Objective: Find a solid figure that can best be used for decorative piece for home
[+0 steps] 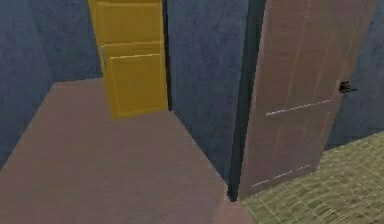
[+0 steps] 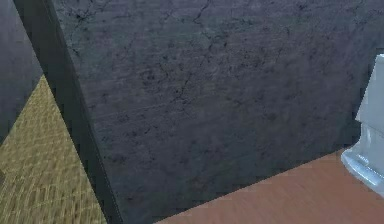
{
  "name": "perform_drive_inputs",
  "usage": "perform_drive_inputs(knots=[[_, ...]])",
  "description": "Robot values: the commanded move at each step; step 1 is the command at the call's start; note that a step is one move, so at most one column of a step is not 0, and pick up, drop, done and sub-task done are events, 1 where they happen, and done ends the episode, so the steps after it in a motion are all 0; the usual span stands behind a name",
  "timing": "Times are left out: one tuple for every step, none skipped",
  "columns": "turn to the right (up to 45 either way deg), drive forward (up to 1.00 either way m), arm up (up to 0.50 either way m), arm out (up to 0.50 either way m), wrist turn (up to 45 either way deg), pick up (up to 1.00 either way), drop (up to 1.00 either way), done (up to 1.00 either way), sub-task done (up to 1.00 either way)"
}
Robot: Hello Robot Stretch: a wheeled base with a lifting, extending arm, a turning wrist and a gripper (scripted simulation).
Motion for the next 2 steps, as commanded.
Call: perform_drive_inputs(knots=[[0.0,0.35,0.0,0.0,0.0,0.0,0.0,0.0,0.0],[6.0,0.0,0.0,0.0,0.0,0.0,0.0,0.0,0.0]])
